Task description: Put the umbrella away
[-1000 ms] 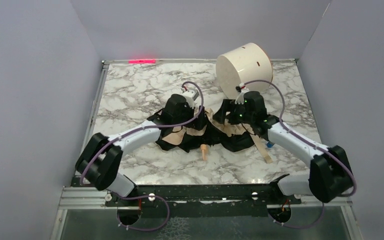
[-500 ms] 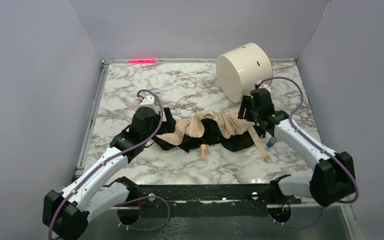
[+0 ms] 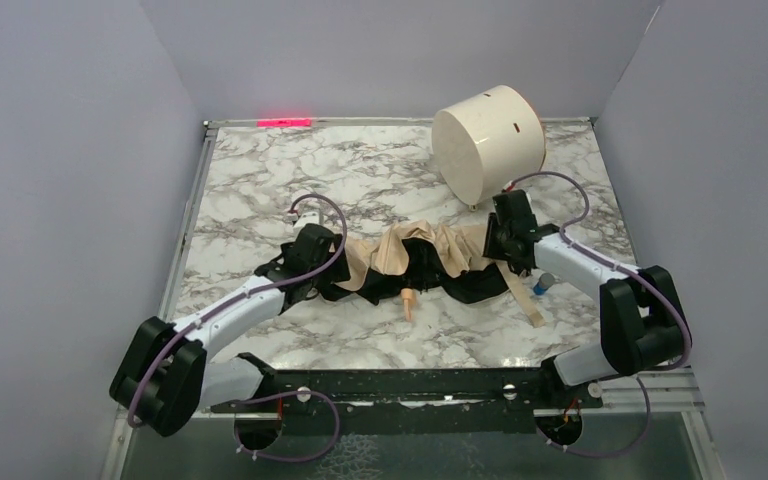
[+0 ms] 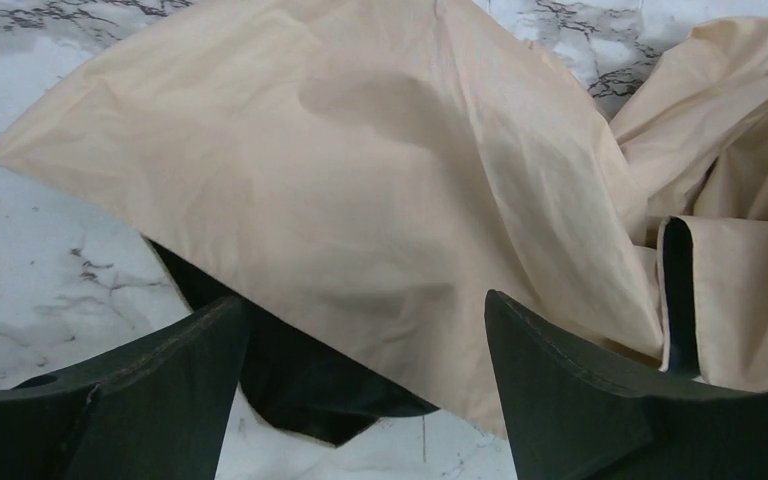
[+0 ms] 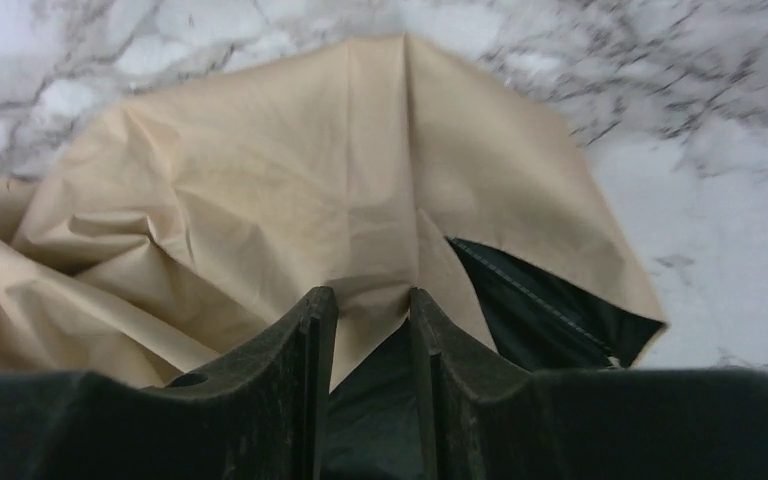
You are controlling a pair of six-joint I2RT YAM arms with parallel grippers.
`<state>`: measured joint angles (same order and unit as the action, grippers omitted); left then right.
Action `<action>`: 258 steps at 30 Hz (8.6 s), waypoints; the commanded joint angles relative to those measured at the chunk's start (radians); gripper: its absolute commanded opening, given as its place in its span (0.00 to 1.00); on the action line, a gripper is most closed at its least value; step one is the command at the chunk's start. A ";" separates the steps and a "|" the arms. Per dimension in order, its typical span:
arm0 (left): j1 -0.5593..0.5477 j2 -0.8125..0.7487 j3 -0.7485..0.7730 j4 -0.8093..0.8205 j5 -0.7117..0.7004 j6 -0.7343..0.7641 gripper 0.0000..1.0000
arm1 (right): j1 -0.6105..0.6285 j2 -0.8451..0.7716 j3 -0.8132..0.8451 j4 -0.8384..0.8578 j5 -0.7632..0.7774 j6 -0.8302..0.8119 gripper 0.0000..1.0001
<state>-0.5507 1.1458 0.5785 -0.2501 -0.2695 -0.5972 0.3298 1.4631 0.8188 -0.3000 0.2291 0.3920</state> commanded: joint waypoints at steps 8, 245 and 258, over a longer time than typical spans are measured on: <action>0.002 0.294 0.044 0.292 0.204 0.052 0.81 | 0.027 -0.014 -0.205 0.153 -0.380 0.094 0.36; -0.512 0.087 0.017 0.009 0.145 0.195 0.56 | 0.157 -0.462 -0.273 0.093 -0.411 0.109 0.58; -0.512 0.193 0.039 0.060 0.048 0.199 0.60 | 0.156 -0.472 -0.279 0.088 -0.421 0.108 0.58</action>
<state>-1.0561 1.3022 0.5999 -0.2325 -0.1776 -0.4179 0.4831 1.0000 0.5541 -0.2119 -0.1619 0.4969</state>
